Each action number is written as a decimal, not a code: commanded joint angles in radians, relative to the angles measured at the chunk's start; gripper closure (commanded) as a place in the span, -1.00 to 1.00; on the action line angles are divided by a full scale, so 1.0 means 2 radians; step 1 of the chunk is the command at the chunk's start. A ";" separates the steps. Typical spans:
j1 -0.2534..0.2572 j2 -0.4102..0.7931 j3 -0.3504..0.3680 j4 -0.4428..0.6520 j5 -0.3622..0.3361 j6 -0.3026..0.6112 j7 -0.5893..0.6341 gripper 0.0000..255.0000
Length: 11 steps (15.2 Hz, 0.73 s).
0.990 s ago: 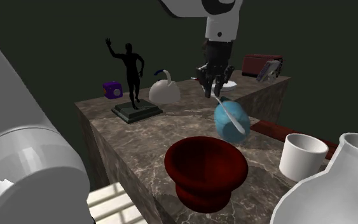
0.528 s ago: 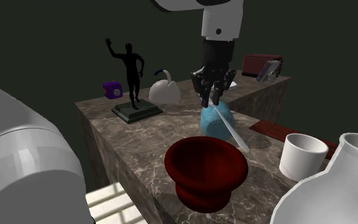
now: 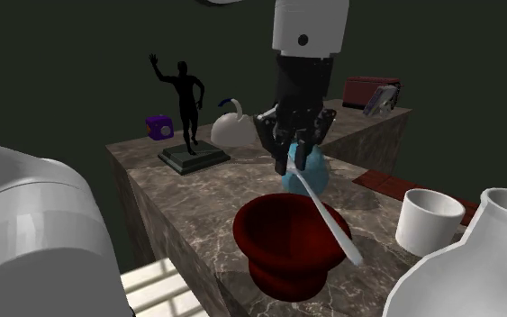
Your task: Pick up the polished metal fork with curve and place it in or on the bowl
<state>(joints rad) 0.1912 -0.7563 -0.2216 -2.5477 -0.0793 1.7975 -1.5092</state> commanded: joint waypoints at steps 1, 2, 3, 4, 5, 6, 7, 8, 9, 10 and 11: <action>-0.015 -0.029 -0.015 -0.013 -0.015 -0.016 -0.019 1.00; -0.019 -0.039 -0.019 -0.018 -0.020 -0.022 -0.025 1.00; -0.020 -0.039 -0.020 -0.024 -0.021 -0.015 -0.025 1.00; -0.020 -0.039 -0.021 -0.031 -0.022 -0.008 -0.025 1.00; -0.021 -0.039 -0.022 -0.037 -0.023 -0.002 -0.025 1.00; -0.021 -0.038 -0.024 -0.044 -0.024 0.005 -0.026 1.00; -0.022 -0.038 -0.025 -0.050 -0.025 0.012 -0.026 1.00; -0.022 -0.037 -0.026 -0.056 -0.026 0.019 -0.026 1.00; -0.023 -0.036 -0.027 -0.063 -0.027 0.026 -0.027 1.00; -0.023 -0.035 -0.028 -0.069 -0.028 0.033 -0.027 1.00; -0.024 -0.034 -0.030 -0.075 -0.029 0.040 -0.027 1.00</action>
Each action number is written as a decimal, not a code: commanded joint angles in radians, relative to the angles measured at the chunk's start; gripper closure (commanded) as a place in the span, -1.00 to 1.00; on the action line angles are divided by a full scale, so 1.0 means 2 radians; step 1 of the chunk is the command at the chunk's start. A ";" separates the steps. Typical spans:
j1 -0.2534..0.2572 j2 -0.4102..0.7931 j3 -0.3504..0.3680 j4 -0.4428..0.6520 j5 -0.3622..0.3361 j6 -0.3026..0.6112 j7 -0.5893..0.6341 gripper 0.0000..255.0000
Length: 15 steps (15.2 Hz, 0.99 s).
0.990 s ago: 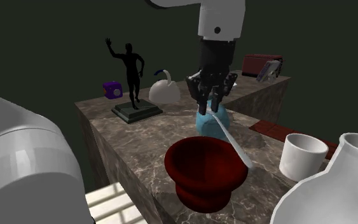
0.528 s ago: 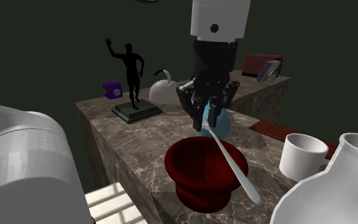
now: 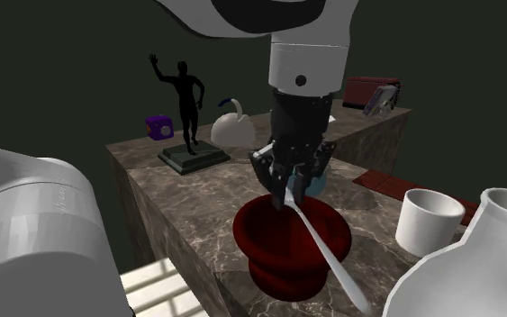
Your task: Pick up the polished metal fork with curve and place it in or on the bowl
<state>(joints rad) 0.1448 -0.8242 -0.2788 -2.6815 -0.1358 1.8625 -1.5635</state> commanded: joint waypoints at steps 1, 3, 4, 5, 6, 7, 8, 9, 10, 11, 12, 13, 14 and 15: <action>-0.001 0.001 -0.002 -0.014 -0.002 0.015 0.000 1.00; -0.002 0.004 -0.005 -0.026 -0.004 0.030 -0.001 1.00; -0.002 0.006 -0.006 -0.031 -0.005 0.037 -0.001 1.00; -0.003 0.008 -0.008 -0.037 -0.006 0.045 -0.002 1.00; -0.003 0.008 -0.008 -0.037 -0.006 0.044 -0.002 1.00; -0.003 0.008 -0.008 -0.037 -0.006 0.045 -0.002 1.00; -0.003 0.008 -0.008 -0.037 -0.006 0.045 -0.002 1.00; -0.003 0.008 -0.008 -0.037 -0.006 0.045 -0.002 1.00; -0.003 0.008 -0.008 -0.037 -0.006 0.045 -0.002 1.00; -0.003 0.008 -0.008 -0.037 -0.006 0.045 -0.002 1.00; -0.003 0.008 -0.008 -0.037 -0.006 0.045 -0.002 1.00; -0.003 0.008 -0.008 -0.037 -0.006 0.045 -0.002 -1.00; -0.003 0.008 -0.008 -0.037 -0.006 0.045 -0.002 -1.00; -0.003 0.008 -0.008 -0.037 -0.006 0.045 -0.002 -1.00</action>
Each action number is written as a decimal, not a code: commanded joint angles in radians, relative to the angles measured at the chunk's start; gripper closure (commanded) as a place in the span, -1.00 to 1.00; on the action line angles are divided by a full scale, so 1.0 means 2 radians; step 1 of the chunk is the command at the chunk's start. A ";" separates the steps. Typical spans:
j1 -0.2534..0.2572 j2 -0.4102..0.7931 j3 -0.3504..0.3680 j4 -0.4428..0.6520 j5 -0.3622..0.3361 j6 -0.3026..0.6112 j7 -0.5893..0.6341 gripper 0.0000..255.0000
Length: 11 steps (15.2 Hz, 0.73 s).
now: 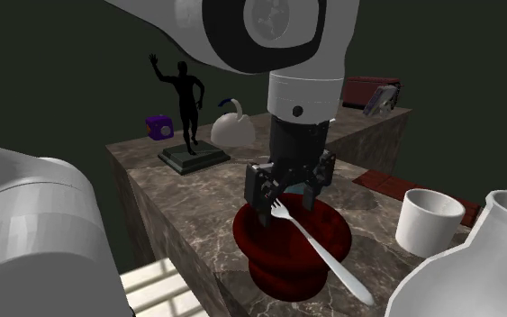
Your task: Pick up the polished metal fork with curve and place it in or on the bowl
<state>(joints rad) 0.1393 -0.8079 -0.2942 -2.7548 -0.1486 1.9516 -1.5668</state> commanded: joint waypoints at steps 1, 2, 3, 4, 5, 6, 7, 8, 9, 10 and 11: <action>0.000 0.000 0.000 0.000 0.000 0.000 0.000 -1.00; 0.000 0.000 0.000 0.000 0.000 0.000 0.000 -1.00; 0.000 0.000 0.000 0.000 0.000 0.000 0.000 -1.00; 0.001 -0.004 0.003 0.015 0.002 -0.019 0.000 -1.00; 0.001 -0.008 0.005 0.030 0.004 -0.037 0.000 -1.00; 0.002 -0.010 0.007 0.045 0.006 -0.055 -0.001 -1.00; 0.003 -0.011 0.009 0.058 0.008 -0.068 -0.001 -1.00; 0.002 -0.011 0.009 0.058 0.008 -0.068 -0.001 -1.00; 0.002 -0.011 0.009 0.058 0.008 -0.068 -0.001 -1.00; 0.002 -0.011 0.009 0.058 0.008 -0.068 -0.001 -1.00; 0.002 -0.011 0.009 0.058 0.008 -0.068 -0.001 -1.00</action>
<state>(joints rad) 0.1442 -0.8295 -0.2766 -2.6398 -0.1333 1.8161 -1.5684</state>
